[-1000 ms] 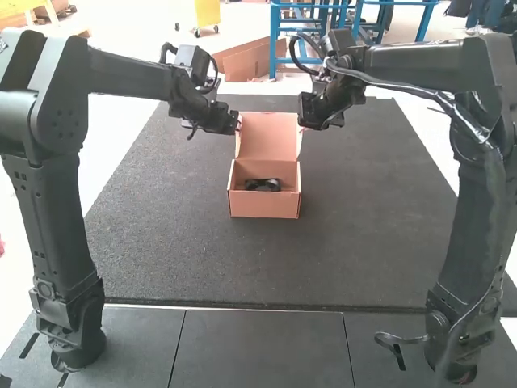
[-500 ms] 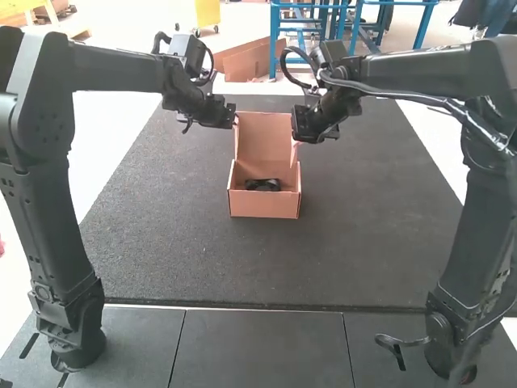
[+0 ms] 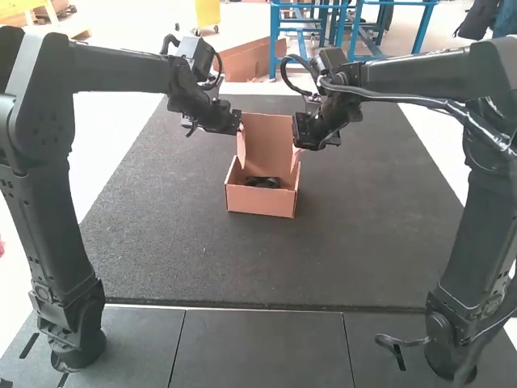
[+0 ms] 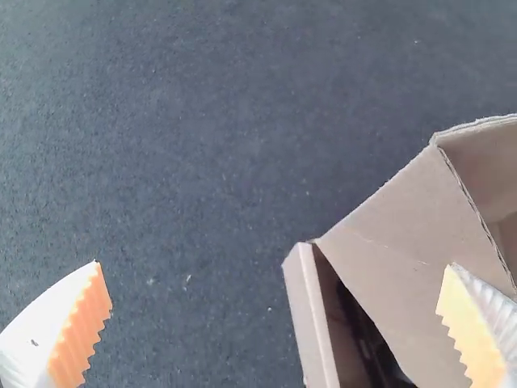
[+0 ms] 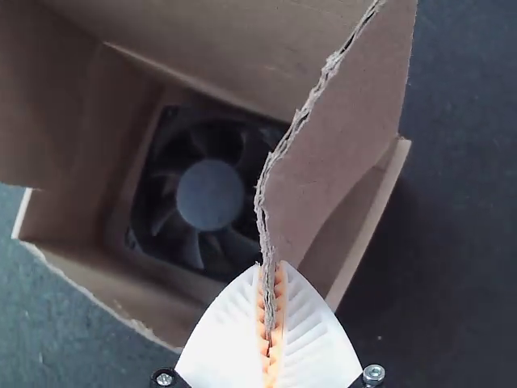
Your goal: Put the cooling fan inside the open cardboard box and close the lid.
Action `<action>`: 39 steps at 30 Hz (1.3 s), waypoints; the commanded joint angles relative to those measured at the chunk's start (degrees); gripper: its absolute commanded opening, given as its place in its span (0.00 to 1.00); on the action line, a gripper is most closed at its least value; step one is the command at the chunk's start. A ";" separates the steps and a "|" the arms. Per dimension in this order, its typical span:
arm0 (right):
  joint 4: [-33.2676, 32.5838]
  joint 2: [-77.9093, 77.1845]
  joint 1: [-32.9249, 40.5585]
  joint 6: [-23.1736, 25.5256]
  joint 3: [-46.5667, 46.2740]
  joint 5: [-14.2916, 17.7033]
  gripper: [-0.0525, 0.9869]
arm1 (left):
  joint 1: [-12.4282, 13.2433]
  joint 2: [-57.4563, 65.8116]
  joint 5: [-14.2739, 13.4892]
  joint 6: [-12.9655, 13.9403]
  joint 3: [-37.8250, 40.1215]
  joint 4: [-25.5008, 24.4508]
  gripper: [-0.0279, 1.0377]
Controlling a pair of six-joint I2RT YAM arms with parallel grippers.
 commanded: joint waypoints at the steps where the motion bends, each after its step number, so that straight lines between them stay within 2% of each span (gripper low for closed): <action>1: -0.14 -2.88 0.85 -0.32 -0.95 1.11 0.03 | -1.76 -2.53 0.80 -0.72 2.16 -0.82 0.93; 16: -2.08 -3.85 3.22 -0.76 -3.06 1.28 0.04 | -1.94 -5.08 -0.25 -0.45 1.90 -6.27 0.93; 23: -2.60 -3.76 4.98 -0.85 -4.64 2.07 0.04 | -2.02 -6.57 -0.78 -0.02 -0.65 -7.76 0.93; 35: -2.78 -3.50 6.38 -2.25 -6.40 4.18 0.04 | -1.67 -10.88 -0.78 0.07 -1.97 -7.85 0.93; 36: -2.69 -3.50 6.38 -2.25 -6.31 4.27 0.06 | -1.67 -11.49 -0.78 -0.10 -1.88 -7.50 0.93; 37: -2.78 -3.50 6.30 -2.34 -6.05 4.71 0.13 | -1.58 -12.02 -0.78 -0.19 -1.79 -6.79 0.93; 39: -3.04 -3.50 6.21 -2.78 -4.99 5.68 0.41 | -1.50 -13.25 -0.78 -0.10 -1.35 -5.83 0.93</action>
